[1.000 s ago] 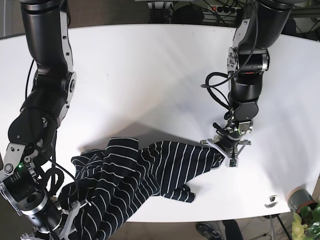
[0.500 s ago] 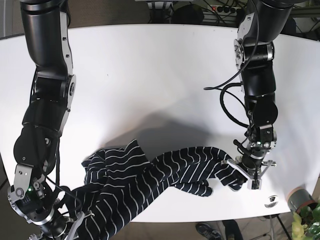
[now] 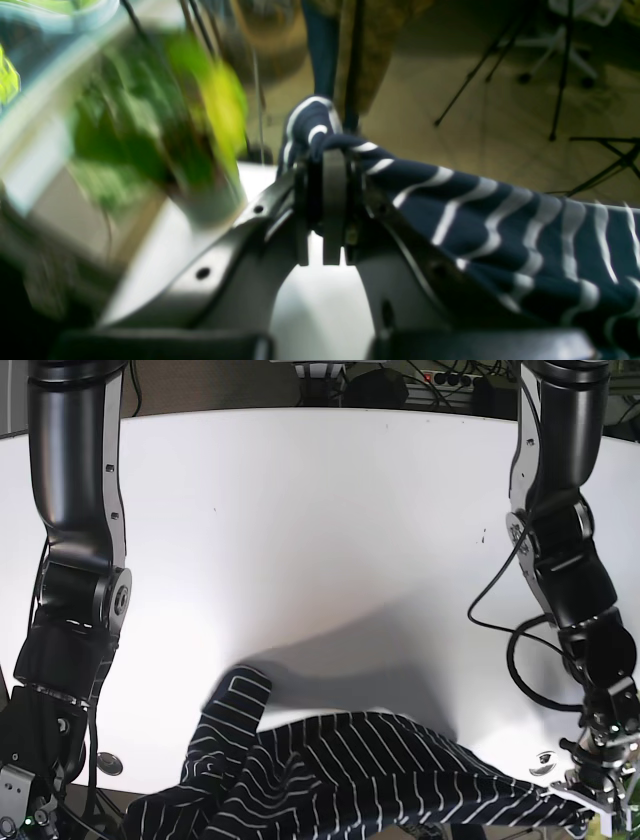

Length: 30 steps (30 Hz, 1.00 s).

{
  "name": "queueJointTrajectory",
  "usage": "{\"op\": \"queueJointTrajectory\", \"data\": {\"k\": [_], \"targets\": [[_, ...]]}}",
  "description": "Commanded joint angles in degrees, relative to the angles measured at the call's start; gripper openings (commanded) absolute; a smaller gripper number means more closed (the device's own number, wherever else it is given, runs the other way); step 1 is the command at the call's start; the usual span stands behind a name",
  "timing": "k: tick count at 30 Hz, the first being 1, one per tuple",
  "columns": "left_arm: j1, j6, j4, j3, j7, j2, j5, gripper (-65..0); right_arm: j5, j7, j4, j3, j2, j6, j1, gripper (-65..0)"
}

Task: Fold the T-shirt properly
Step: 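Lift the shirt with both grippers and stretch it between them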

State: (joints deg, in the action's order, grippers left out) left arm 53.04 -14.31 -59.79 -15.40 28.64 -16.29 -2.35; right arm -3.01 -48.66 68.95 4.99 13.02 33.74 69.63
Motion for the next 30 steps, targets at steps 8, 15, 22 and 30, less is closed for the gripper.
{"op": "queueJointTrajectory", "data": {"k": [8,15,22,30], "targets": [[9.60,-1.30,-4.52,-0.73,4.72,-3.00,0.55,-65.0,-1.08,-2.72,1.07,-0.03,-0.14,-0.29,5.17,-62.8],[5.91,-2.71,-12.08,-1.00,9.99,-3.18,0.55,-65.0,-1.26,-8.52,2.57,0.76,0.48,0.15,5.17,-62.8],[-4.46,-6.13,-21.05,-4.78,13.69,-2.30,0.55,-65.0,-3.54,-11.16,14.79,6.48,0.48,0.07,-5.05,-62.8],[-15.72,-8.60,-27.46,-8.12,13.86,-0.89,0.55,-65.0,-3.54,-11.07,26.74,9.38,-1.81,0.07,-22.02,-62.8]]}}
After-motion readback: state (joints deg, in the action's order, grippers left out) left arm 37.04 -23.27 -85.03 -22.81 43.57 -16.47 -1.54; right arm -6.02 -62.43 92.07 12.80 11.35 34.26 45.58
